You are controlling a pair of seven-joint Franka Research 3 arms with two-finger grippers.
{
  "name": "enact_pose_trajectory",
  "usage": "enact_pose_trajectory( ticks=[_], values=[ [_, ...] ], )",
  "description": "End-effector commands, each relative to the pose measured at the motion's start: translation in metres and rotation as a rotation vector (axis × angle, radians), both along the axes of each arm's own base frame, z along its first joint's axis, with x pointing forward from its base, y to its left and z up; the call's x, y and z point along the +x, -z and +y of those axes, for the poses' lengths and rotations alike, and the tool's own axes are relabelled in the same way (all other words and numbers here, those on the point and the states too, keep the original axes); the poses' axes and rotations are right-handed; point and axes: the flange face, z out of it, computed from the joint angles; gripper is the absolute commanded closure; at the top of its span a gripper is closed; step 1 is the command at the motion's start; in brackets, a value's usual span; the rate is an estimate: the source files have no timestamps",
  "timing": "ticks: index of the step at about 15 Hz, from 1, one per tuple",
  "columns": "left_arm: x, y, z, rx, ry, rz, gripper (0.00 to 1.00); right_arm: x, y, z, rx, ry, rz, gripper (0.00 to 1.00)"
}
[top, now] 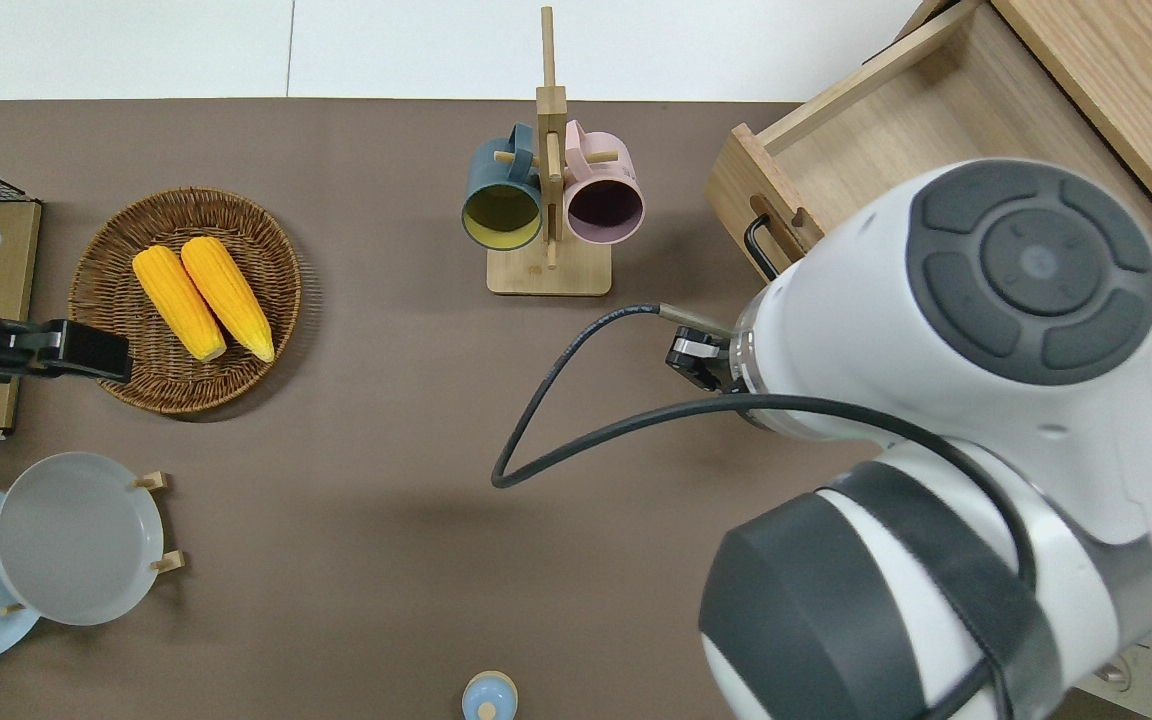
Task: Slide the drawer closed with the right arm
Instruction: 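Push the wooden drawer away from the robot with the right gripper, then press the drawer front farther in with the right gripper until shut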
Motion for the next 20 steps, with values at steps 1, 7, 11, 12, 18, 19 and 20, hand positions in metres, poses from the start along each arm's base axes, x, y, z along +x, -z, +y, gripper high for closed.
enact_pose_trajectory(
  ticks=[1,7,11,12,18,19,20],
  values=[
    [0.002,-0.003,0.001,0.016,0.011,0.006,0.01,0.011,0.025,0.008,0.009,0.099,0.018,1.0],
    [0.002,-0.003,0.001,0.016,0.011,0.006,0.01,0.03,0.086,0.009,-0.005,0.254,0.048,1.0],
    [0.002,-0.004,0.001,0.016,0.011,0.005,0.01,0.041,0.112,0.0,-0.043,0.307,0.033,1.0],
    [0.002,-0.004,0.001,0.016,0.011,0.005,0.01,0.042,0.117,0.0,-0.044,0.324,0.023,1.0],
    [0.002,-0.004,0.001,0.016,0.011,0.005,0.01,0.063,0.137,-0.023,-0.063,0.394,-0.007,1.0],
    [0.002,-0.004,0.001,0.016,0.011,0.005,0.01,0.066,0.139,-0.023,-0.062,0.395,-0.01,1.0],
    [0.002,-0.004,0.001,0.016,0.011,0.005,0.01,0.07,0.144,-0.03,-0.064,0.405,-0.006,1.0]
  ],
)
